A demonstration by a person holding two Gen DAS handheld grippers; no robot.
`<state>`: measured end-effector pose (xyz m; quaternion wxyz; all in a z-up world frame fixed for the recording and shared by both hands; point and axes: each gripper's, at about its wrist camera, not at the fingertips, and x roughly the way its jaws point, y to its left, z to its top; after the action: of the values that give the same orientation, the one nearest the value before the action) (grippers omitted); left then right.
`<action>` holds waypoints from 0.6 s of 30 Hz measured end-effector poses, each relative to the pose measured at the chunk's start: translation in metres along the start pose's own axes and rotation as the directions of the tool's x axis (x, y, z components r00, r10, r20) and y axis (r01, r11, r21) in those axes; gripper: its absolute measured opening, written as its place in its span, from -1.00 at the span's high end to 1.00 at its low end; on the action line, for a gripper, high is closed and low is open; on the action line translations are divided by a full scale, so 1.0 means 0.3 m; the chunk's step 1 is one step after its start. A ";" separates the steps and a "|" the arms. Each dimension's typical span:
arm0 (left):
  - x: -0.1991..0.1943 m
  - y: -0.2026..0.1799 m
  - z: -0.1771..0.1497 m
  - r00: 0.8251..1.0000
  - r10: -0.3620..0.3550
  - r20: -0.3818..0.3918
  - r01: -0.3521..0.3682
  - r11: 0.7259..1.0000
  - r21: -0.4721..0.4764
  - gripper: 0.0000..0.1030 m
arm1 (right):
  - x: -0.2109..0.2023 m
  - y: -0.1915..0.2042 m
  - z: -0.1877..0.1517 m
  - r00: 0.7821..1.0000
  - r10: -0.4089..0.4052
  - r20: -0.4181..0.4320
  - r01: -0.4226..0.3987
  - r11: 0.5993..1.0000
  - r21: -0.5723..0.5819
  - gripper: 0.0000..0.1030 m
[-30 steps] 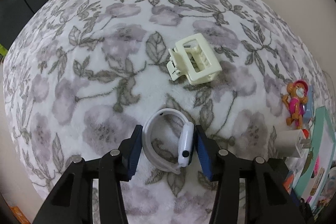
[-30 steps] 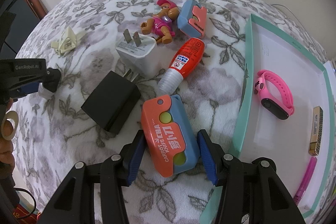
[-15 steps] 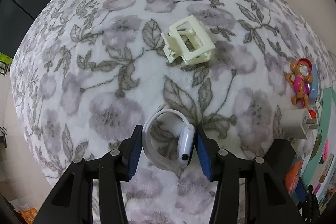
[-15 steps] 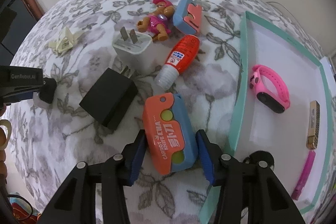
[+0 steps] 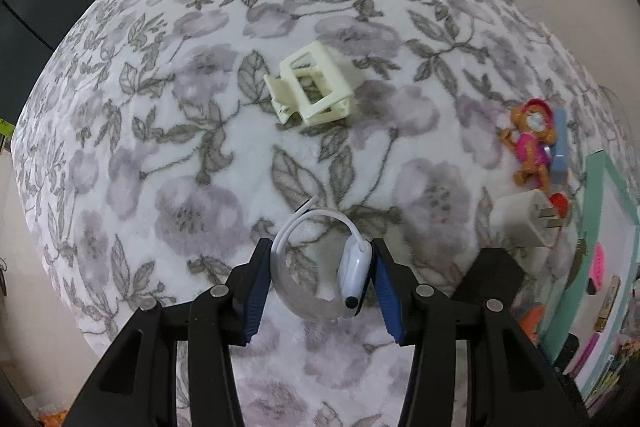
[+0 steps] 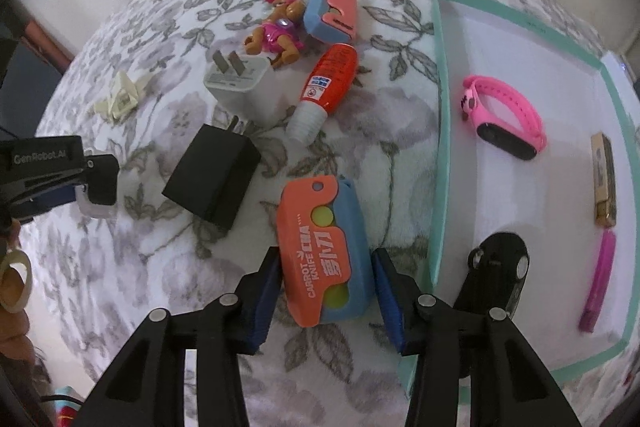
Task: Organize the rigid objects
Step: 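Lift the tape cutter and white watch and carry both toward the tray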
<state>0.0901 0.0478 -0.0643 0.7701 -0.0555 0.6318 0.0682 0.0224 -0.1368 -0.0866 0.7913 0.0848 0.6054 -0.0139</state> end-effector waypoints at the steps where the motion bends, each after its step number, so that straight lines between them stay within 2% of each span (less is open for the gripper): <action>1: -0.017 -0.008 -0.003 1.000 -0.006 0.008 0.006 1.000 0.001 0.03 | -0.011 -0.021 -0.002 1.000 0.016 -0.002 -0.016 1.000 0.018 0.08; 5: -0.081 -0.010 0.000 0.999 -0.024 0.039 0.024 1.000 0.012 0.03 | -0.025 -0.051 -0.007 0.998 0.057 -0.009 -0.056 0.997 0.059 0.08; 12: -0.157 -0.026 -0.013 0.996 -0.048 0.070 0.047 0.999 0.025 0.03 | -0.076 -0.087 -0.013 0.998 0.065 0.009 -0.066 0.995 0.077 0.10; 18: -0.147 -0.003 -0.012 0.995 -0.061 0.080 0.059 0.998 0.021 0.03 | -0.112 -0.070 -0.020 0.996 0.080 0.026 -0.082 0.992 0.092 0.12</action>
<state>0.0784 0.0447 -0.0217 0.7972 -0.0647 0.5988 0.0415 0.0051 -0.1593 -0.0582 0.7931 0.1459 0.5912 -0.0111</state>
